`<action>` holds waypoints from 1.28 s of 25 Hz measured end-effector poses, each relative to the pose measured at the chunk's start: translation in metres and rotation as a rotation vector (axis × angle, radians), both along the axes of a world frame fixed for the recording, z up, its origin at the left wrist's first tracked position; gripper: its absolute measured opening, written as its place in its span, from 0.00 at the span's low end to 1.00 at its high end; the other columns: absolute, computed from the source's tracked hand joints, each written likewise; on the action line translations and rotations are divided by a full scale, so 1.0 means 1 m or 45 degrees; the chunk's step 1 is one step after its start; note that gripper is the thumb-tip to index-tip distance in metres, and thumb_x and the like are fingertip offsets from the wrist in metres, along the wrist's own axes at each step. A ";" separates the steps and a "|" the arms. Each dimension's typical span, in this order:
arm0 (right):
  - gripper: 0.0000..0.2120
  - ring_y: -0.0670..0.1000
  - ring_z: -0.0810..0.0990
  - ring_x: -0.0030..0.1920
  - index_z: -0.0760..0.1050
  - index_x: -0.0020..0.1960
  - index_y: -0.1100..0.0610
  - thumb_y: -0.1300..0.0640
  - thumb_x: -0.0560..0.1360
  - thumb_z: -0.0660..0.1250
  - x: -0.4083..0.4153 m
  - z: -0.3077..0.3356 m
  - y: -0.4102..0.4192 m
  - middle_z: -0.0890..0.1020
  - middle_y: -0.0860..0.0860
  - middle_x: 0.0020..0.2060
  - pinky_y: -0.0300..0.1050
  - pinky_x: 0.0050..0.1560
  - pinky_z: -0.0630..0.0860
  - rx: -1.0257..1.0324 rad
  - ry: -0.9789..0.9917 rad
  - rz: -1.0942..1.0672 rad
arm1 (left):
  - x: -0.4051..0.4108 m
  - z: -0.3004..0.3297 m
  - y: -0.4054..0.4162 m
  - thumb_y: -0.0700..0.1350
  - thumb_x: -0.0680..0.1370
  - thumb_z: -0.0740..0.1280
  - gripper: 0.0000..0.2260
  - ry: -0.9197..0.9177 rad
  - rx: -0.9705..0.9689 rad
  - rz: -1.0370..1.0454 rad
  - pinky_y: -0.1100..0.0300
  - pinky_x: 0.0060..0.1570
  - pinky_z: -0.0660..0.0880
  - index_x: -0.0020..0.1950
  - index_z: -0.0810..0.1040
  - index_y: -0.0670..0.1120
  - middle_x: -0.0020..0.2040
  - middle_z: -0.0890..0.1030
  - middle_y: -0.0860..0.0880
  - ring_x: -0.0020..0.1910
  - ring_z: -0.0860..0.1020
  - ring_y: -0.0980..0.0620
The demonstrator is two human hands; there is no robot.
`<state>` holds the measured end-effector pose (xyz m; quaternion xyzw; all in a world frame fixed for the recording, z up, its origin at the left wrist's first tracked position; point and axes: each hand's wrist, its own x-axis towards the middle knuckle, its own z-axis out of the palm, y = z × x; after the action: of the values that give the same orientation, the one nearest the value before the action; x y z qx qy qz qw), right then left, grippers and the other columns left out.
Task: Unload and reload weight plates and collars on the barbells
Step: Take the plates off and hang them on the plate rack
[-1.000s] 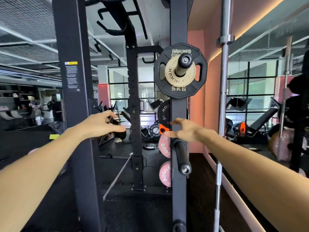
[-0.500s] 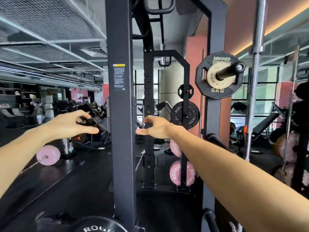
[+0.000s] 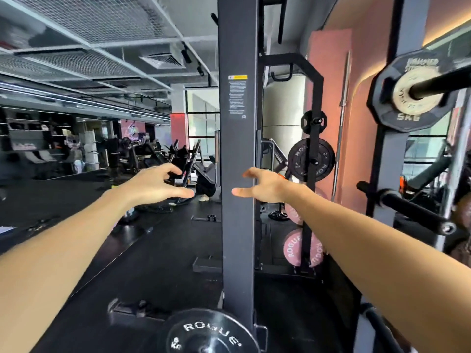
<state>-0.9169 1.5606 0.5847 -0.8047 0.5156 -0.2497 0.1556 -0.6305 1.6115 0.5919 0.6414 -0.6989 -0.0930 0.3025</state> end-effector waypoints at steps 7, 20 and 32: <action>0.38 0.54 0.69 0.71 0.65 0.74 0.50 0.35 0.70 0.70 0.012 -0.030 -0.100 0.69 0.50 0.73 0.51 0.72 0.65 0.033 -0.076 -0.050 | 0.020 -0.021 -0.114 0.67 0.63 0.75 0.37 -0.070 0.007 -0.031 0.54 0.55 0.66 0.68 0.68 0.60 0.70 0.70 0.50 0.61 0.71 0.50; 0.39 0.53 0.71 0.69 0.65 0.73 0.49 0.35 0.68 0.72 0.015 -0.176 -0.145 0.71 0.50 0.70 0.50 0.71 0.67 0.193 -0.080 -0.278 | 0.024 -0.150 -0.201 0.67 0.61 0.76 0.42 -0.012 0.188 -0.245 0.56 0.54 0.66 0.71 0.66 0.58 0.71 0.68 0.51 0.65 0.70 0.50; 0.43 0.54 0.71 0.70 0.63 0.74 0.48 0.33 0.66 0.73 0.057 -0.469 -0.083 0.69 0.53 0.72 0.50 0.70 0.67 0.330 -0.015 -0.359 | 0.101 -0.450 -0.157 0.69 0.56 0.77 0.49 0.020 0.388 -0.142 0.53 0.57 0.67 0.72 0.63 0.59 0.73 0.67 0.51 0.67 0.69 0.48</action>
<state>-0.8596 1.4778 0.1155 -0.6962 0.6503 -0.2052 0.2245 -0.5297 1.4547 0.1423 0.6392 -0.7090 -0.2195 0.2015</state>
